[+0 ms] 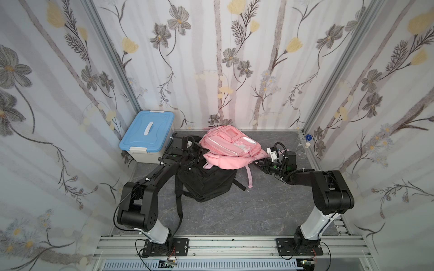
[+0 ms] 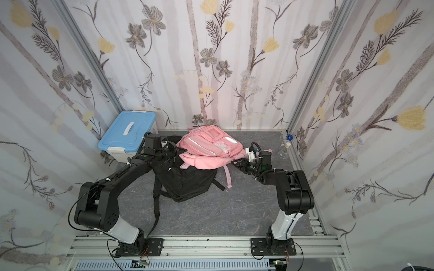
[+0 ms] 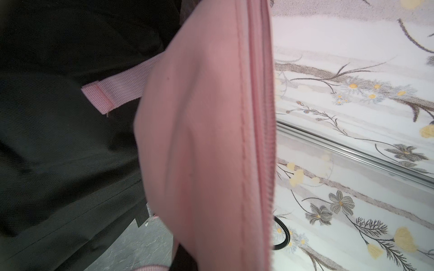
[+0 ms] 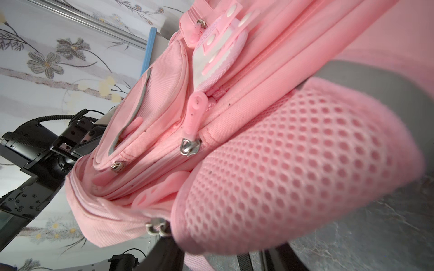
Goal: Zip up the backpack
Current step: Zip the zipper on the backpack.
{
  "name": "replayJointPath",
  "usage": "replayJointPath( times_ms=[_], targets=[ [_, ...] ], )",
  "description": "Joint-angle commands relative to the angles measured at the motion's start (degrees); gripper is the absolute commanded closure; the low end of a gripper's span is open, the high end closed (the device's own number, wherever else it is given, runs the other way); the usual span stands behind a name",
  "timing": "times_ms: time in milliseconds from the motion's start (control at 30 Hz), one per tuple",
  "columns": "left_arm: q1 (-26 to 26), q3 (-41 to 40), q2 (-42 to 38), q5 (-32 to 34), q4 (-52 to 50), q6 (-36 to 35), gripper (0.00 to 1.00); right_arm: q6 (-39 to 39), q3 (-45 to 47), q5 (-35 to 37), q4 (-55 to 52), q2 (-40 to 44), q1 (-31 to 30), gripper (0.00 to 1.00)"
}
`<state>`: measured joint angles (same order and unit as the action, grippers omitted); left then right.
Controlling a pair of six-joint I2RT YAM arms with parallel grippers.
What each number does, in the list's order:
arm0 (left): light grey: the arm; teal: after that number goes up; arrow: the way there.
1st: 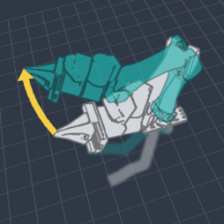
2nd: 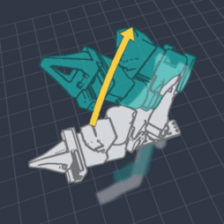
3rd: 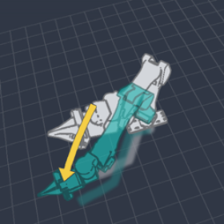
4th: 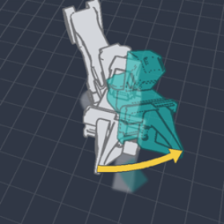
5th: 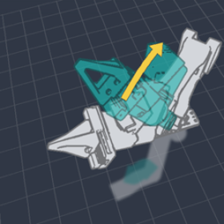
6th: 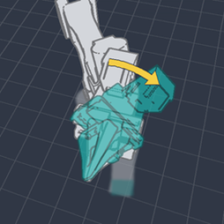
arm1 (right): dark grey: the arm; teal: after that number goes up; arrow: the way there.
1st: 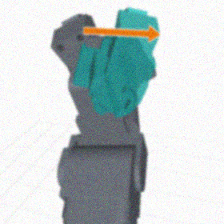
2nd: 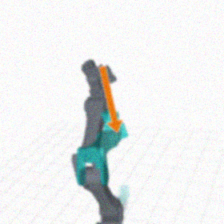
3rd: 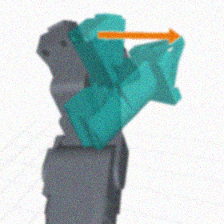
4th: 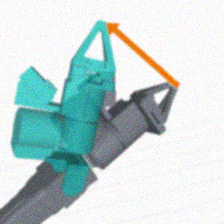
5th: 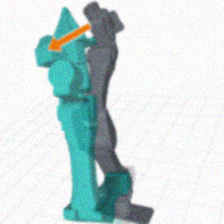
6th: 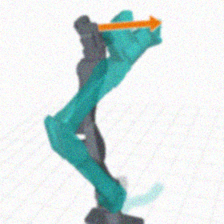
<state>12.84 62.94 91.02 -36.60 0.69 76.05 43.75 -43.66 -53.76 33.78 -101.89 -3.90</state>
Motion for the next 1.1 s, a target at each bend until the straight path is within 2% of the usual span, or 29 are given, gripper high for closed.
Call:
replayJointPath(
  times_ms=[0, 100, 233, 333, 533, 700, 900, 1067],
  targets=[
    [-0.1, 1.3, 0.0, -5.3, 1.0, 1.3, 1.0, 3.6, -0.6, -1.3, 8.9, -0.9, 0.1, 0.58],
    [-0.1, 1.6, 0.0, -5.2, 0.5, 0.9, 1.0, 3.9, -0.9, -1.9, 9.5, -0.8, 0.1, 0.64],
    [-0.2, 1.7, 0.2, -5.1, 0.5, 0.9, 1.0, 4.1, -1.4, -2.6, 9.5, -0.8, 0.1, 0.77],
    [-0.3, 1.8, 0.0, -4.9, 0.1, 0.2, 1.0, 3.3, -1.2, -2.7, 7.3, 0.6, 0.1, 0.8],
    [-0.4, 1.6, -0.4, -3.3, -2.3, -2.4, 1.0, -4.2, -1.6, -1.4, -7.7, 6.6, 0.1, 0.86],
    [-0.3, 1.6, -0.8, -0.8, -5.4, -6.8, 1.0, -14.5, -5.2, 2.8, -29.8, 13.2, -0.2, 0.91],
    [0.8, 2.4, -0.9, 1.8, -8.4, -11.4, 1.0, -22.8, -12.6, 9.0, -48.8, 14.1, -3.5, 0.94],
    [2.0, 3.4, -1.3, 4.1, -10.8, -15.3, 1.0, -27.2, -17.3, 12.4, -59.6, 12.3, -6.1, 0.97]
  ],
)
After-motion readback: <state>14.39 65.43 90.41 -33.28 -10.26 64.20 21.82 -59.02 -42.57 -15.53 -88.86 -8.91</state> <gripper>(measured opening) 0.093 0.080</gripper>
